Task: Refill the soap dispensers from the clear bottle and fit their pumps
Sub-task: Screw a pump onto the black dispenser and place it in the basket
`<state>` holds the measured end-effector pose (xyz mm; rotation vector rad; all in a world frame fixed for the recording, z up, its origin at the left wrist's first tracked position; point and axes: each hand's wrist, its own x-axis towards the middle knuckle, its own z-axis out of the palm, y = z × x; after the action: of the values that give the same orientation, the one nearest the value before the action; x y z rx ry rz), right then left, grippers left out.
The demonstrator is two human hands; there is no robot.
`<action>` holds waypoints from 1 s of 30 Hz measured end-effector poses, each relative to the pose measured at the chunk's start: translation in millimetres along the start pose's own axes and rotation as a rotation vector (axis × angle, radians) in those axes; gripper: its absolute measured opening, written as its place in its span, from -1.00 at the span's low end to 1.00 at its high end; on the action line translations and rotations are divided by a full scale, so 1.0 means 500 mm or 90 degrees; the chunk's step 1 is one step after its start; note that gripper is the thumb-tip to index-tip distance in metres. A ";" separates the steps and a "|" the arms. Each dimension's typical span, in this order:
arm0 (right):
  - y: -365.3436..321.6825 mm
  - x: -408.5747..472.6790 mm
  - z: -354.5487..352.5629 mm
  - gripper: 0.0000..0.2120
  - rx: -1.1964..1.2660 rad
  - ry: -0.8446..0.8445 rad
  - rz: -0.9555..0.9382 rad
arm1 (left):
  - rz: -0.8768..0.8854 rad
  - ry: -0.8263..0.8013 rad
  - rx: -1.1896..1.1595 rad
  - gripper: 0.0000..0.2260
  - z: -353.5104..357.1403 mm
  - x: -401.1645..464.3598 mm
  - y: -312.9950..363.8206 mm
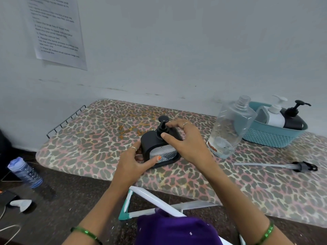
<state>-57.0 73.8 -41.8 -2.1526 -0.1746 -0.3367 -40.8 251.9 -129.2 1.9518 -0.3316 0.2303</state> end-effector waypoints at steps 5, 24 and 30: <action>-0.003 0.002 -0.005 -0.68 -0.059 -0.002 0.001 | -0.005 -0.003 0.006 -0.59 -0.001 0.001 0.000; -0.109 0.133 -0.101 -0.67 -0.405 -0.434 -0.286 | -0.011 0.001 0.034 -0.60 -0.002 -0.002 -0.006; -0.098 0.146 -0.077 -0.68 -0.410 -0.501 -0.274 | 0.005 0.006 0.038 -0.47 -0.002 -0.002 -0.012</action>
<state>-6.3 69.7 39.6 -2.7751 -1.1114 0.2841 -39.6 255.2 -134.2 2.0071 -0.3297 0.2579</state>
